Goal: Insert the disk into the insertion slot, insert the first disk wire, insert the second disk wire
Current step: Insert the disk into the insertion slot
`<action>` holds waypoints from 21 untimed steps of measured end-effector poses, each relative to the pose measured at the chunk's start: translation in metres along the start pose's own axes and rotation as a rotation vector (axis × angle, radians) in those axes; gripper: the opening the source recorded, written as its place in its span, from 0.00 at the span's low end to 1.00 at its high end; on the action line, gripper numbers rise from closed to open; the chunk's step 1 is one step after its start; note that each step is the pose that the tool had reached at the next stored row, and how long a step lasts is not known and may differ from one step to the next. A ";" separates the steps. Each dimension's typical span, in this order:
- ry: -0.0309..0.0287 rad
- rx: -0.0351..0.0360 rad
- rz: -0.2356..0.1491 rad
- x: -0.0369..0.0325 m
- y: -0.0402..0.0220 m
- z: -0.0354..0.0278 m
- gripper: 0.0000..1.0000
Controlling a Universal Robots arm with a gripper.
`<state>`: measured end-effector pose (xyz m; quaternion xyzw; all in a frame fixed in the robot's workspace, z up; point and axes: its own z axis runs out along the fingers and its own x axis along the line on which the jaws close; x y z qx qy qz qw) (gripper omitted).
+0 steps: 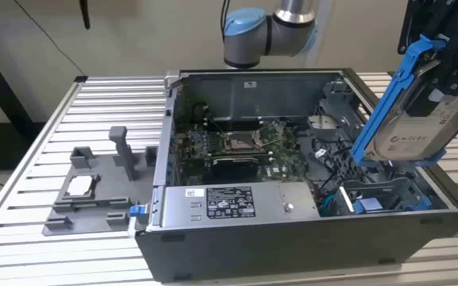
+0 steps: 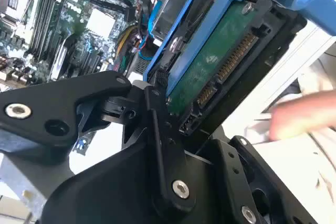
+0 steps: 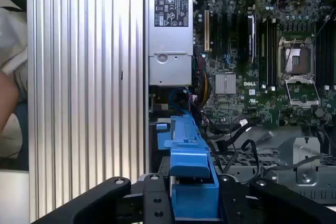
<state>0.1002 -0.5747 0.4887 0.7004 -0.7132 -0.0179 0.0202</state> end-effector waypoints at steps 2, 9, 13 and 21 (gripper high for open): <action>0.0000 -0.0011 0.000 0.0000 0.0000 0.0000 0.33; 0.0000 -0.0032 0.000 0.0000 0.0000 0.0000 0.33; -0.0001 -0.0015 0.000 0.0000 -0.0002 0.0020 0.33; -0.0089 0.0065 0.000 0.0005 -0.0009 0.0117 0.33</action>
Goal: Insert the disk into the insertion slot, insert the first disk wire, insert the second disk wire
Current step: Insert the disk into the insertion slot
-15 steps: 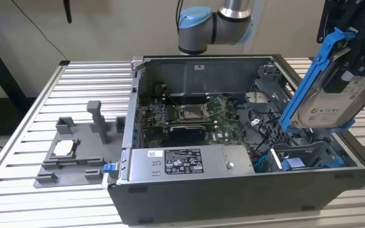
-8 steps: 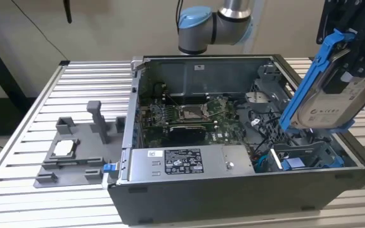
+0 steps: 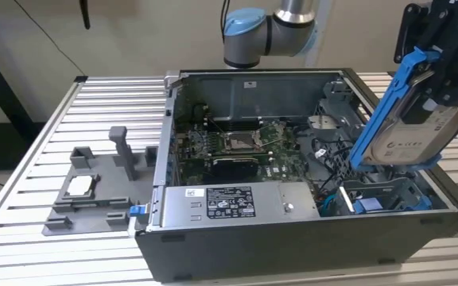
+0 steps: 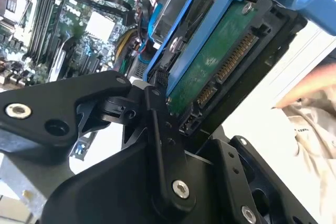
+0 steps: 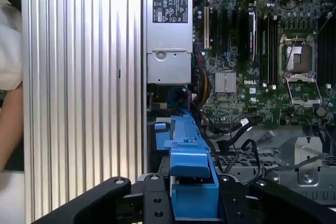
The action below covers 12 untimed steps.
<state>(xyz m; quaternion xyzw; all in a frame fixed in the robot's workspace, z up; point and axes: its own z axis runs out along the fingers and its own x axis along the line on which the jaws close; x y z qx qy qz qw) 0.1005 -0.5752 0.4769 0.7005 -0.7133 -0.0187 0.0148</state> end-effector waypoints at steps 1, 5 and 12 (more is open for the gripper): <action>-0.0005 0.0002 0.000 0.0000 -0.0002 0.0013 0.33; -0.0013 0.0038 0.000 0.0000 -0.0007 0.0063 0.33; -0.0021 0.0133 0.000 0.0001 -0.0010 0.0131 0.33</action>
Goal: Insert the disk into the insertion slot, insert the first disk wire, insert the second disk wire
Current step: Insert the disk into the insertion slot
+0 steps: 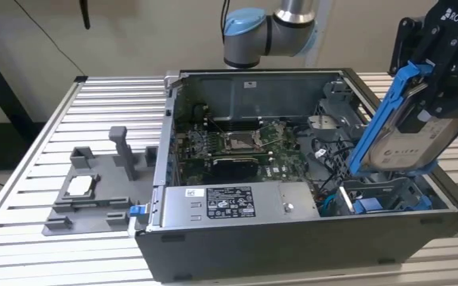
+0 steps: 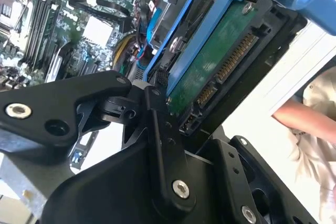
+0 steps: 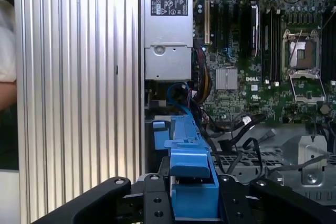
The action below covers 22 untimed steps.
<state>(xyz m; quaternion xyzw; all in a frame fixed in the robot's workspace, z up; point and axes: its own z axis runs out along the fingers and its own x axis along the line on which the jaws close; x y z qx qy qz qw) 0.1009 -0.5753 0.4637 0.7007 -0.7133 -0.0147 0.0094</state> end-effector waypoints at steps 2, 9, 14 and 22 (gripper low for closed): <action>-0.0008 0.0014 0.000 0.0000 -0.0001 0.0017 0.33; -0.0027 0.0030 0.000 0.0000 -0.0002 0.0051 0.33; -0.0027 0.0029 0.000 0.0001 -0.0003 0.0083 0.33; -0.0292 0.0025 -0.001 0.0002 -0.0021 0.0174 0.33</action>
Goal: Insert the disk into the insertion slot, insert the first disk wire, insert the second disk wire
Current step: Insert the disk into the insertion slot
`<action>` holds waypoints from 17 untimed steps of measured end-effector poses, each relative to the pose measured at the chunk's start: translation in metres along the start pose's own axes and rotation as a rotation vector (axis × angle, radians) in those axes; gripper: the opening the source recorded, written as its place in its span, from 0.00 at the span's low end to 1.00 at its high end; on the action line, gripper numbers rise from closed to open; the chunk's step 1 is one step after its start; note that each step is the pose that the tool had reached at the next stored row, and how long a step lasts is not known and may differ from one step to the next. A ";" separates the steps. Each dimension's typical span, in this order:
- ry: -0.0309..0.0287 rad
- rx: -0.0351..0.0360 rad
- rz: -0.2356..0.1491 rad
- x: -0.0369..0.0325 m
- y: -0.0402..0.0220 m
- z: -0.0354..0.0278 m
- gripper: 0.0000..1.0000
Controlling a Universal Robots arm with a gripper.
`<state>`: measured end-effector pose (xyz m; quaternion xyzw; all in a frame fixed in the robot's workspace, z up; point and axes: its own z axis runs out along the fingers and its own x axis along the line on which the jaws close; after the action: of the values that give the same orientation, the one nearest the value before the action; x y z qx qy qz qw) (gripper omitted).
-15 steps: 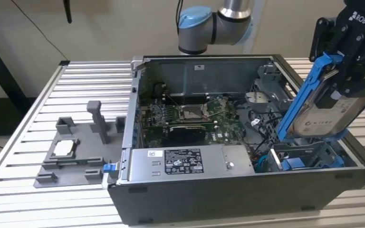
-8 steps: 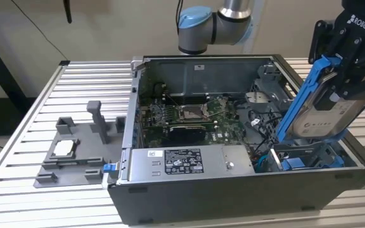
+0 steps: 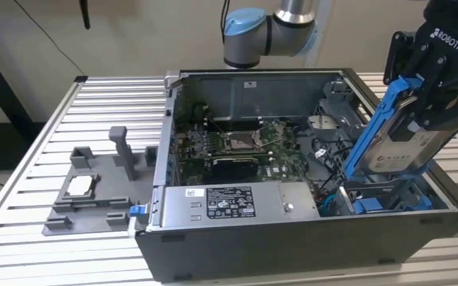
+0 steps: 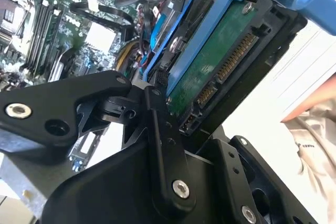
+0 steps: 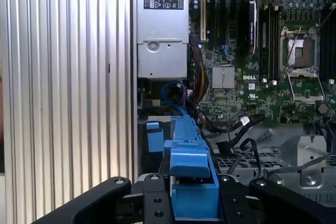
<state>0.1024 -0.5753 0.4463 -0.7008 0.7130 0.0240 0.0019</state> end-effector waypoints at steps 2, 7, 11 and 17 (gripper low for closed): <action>-0.0017 -0.0001 0.000 0.0002 -0.0027 0.0032 0.33; -0.0028 -0.0001 0.000 0.0010 -0.0076 0.0120 0.33; -0.0029 -0.0001 0.000 0.0016 -0.0090 0.0191 0.33; -0.0027 -0.0002 -0.003 0.0025 -0.0112 0.0281 0.33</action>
<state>0.1127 -0.5769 0.4178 -0.7020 0.7118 0.0250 0.0028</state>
